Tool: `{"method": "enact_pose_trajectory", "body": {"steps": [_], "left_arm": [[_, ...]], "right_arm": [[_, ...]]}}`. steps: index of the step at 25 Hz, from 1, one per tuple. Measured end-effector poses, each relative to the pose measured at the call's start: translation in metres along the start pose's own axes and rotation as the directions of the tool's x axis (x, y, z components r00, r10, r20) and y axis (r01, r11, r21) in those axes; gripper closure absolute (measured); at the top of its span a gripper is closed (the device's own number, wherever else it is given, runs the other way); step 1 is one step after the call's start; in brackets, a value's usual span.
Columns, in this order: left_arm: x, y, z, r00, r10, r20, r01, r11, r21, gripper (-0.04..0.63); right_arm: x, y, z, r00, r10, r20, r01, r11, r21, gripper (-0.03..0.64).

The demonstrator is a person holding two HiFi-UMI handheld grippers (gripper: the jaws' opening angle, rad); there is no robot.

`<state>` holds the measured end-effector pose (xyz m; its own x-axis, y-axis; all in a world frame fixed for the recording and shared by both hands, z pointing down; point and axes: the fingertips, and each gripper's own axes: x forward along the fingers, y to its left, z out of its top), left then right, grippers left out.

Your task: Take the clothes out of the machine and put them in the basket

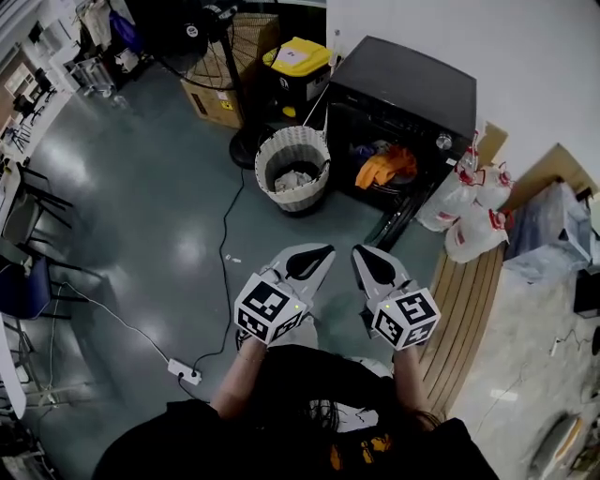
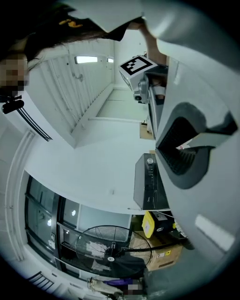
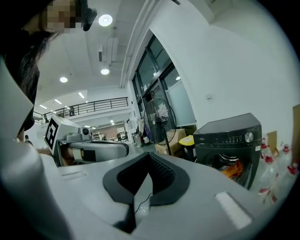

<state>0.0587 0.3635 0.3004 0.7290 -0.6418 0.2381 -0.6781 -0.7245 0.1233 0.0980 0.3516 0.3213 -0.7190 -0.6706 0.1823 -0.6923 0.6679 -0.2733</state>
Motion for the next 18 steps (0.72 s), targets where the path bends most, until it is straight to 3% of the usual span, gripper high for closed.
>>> {"method": "enact_pose_trajectory", "body": {"steps": [7,14,18], "left_arm": [[0.023,0.086,0.017,0.997,-0.075,0.002,0.075,0.997,0.021,0.594],[0.039,0.143,0.026,0.984,-0.176,-0.012,0.177,0.983,0.052,0.594],[0.041,0.172,0.030,0.981,-0.193,0.011,0.192,0.980,0.058,0.594]], "right_arm": [[0.079,-0.022,0.012,0.995,-0.090,-0.032,0.091,0.996,0.017,0.606],[0.140,-0.039,0.027,0.982,-0.186,-0.032,0.187,0.982,0.028,0.606],[0.160,-0.042,0.030,0.974,-0.224,-0.028,0.224,0.974,0.020,0.606]]}}
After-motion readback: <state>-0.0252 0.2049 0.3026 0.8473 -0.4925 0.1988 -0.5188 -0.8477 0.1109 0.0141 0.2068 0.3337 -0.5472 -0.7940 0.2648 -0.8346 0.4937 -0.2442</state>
